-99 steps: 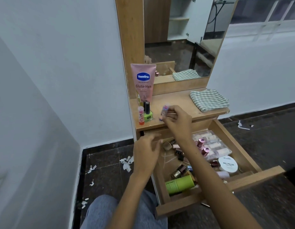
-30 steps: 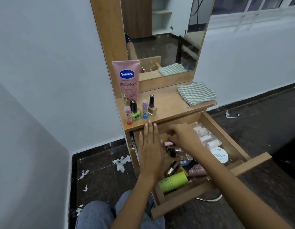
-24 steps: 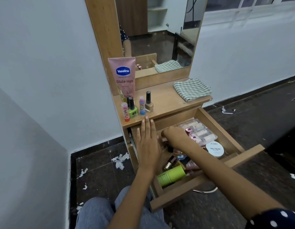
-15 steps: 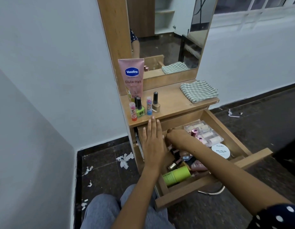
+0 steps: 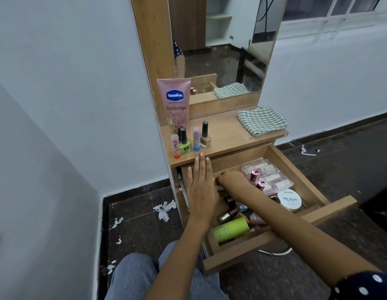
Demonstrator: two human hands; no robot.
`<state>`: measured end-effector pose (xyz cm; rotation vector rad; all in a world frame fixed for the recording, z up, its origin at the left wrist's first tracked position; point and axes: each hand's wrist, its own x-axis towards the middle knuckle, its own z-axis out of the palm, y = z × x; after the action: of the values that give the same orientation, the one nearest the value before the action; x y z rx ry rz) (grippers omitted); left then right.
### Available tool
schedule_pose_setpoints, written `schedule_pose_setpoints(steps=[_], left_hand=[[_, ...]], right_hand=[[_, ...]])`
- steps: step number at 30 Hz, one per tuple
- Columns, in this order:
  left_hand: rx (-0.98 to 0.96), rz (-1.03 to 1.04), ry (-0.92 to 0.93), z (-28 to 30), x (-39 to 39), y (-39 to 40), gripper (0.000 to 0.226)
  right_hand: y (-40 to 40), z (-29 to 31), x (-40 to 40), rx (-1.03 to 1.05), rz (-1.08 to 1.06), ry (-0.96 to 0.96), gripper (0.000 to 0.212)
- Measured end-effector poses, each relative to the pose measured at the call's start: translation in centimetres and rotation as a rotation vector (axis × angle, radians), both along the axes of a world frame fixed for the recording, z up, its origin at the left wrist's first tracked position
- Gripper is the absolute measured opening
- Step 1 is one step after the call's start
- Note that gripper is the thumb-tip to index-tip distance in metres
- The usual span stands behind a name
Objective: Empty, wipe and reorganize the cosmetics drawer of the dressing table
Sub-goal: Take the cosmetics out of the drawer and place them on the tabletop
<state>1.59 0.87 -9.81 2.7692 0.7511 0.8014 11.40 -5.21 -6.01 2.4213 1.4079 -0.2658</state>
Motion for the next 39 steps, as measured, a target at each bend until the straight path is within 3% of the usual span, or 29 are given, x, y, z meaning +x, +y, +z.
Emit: schedule_pose_setpoints(steps=[5,9,12,15,18,29,34,36,39], left_hand=[[0.016,0.001,-0.012,-0.1,-0.1,0.1,0.055],[-0.03,0.014,-0.019,-0.1,-0.1,0.0,0.065],[-0.008,0.026,-0.019,0.0,-0.2,-0.2,0.063],[-0.024,0.02,-0.019,0.1,-0.4,-0.2,0.062],[-0.033,0.017,-0.016,-0.1,-0.3,-0.2,0.061],[-0.04,0.026,0.009,-0.1,-0.3,-0.1,0.06],[-0.072,0.025,0.012,0.3,-0.3,-0.3,0.07],[-0.077,0.024,-0.003,0.2,-0.3,-0.2,0.07],[-0.081,0.016,-0.011,0.2,-0.3,-0.2,0.069]], right_hand=[[-0.4,0.1,0.0,0.147,-0.046,0.08,0.029],[-1.7,1.7,0.3,0.598,-0.179,0.318,0.008],[-2.1,4.5,0.0,0.999,-0.275,0.479,0.019],[-1.0,6.0,0.1,1.297,-0.292,0.489,0.021],[1.0,5.9,0.4,1.42,-0.321,0.445,0.017],[4.7,4.4,0.3,1.386,-0.367,0.414,0.019],[1.7,4.6,1.0,1.334,-0.358,0.466,0.033],[-0.6,4.8,1.4,1.227,-0.298,0.428,0.029],[-3.3,4.1,1.6,0.78,-0.146,0.378,0.024]])
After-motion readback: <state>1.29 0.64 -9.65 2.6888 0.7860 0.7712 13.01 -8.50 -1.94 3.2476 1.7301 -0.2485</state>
